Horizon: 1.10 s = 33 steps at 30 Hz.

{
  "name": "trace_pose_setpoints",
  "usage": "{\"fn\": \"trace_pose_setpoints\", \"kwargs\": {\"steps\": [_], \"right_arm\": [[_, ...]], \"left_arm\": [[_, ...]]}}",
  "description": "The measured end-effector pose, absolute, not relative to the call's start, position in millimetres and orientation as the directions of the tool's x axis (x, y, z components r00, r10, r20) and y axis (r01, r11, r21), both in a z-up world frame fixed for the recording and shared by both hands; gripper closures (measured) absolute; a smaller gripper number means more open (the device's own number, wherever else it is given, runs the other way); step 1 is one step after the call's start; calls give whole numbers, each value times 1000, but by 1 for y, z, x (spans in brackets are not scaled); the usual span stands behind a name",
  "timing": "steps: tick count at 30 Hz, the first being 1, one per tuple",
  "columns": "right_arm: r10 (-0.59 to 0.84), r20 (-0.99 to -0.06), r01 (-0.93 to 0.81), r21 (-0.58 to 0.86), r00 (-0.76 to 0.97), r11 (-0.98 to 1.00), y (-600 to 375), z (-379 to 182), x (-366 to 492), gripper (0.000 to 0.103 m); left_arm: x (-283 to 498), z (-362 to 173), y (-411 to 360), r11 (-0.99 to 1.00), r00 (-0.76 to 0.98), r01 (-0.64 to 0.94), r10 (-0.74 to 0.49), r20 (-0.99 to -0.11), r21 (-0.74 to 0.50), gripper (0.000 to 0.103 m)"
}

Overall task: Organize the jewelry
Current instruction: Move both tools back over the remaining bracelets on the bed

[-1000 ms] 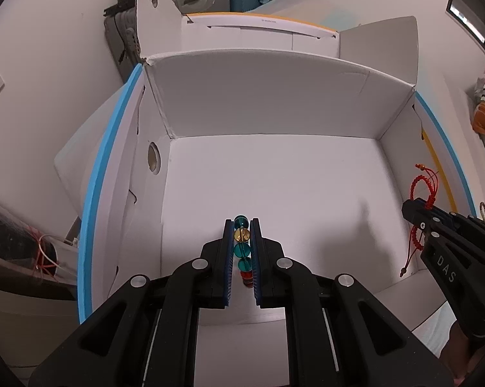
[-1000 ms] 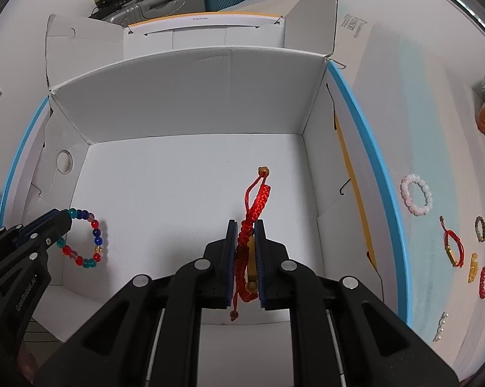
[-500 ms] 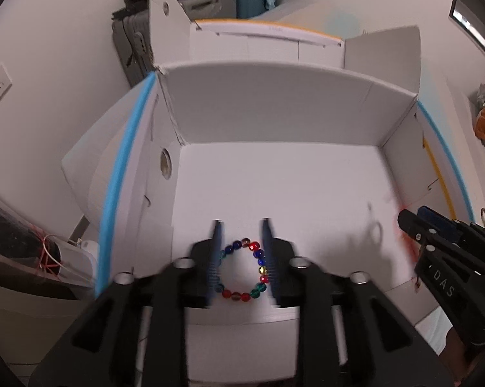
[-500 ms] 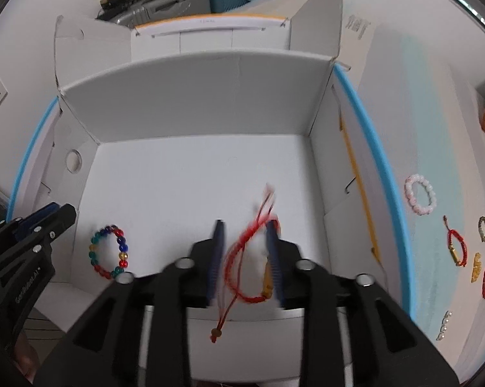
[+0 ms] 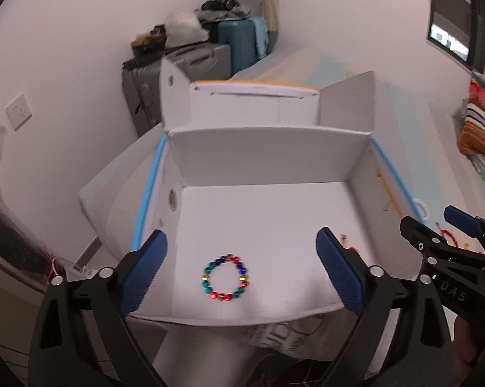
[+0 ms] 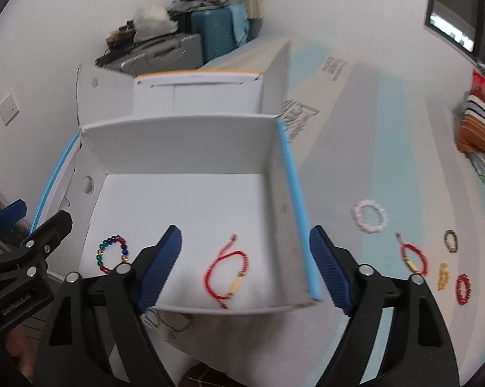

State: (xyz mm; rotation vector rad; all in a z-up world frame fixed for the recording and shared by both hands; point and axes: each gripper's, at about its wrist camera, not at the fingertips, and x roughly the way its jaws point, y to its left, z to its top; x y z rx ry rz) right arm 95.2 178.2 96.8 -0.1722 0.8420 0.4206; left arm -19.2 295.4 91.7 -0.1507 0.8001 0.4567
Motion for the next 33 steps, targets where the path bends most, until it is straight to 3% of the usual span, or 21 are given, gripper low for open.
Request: {"fn": "trace_pose_setpoints", "kwargs": {"steps": [8, 24, 33], "right_arm": [[243, -710, -322, 23, 661, 946, 99, 110, 92, 9], [101, -723, -106, 38, 683, 994, -95, 92, 108, 9], [28, -755, 8, 44, 655, 999, -186, 56, 133, 9]], "left_arm": [[-10, 95, 229, 930, 649, -366, 285, -706, 39, 6], [30, 68, 72, 990, 674, -141, 119, -729, 32, 6], [56, 26, -7, 999, 636, -32, 54, -770, 44, 6]]}}
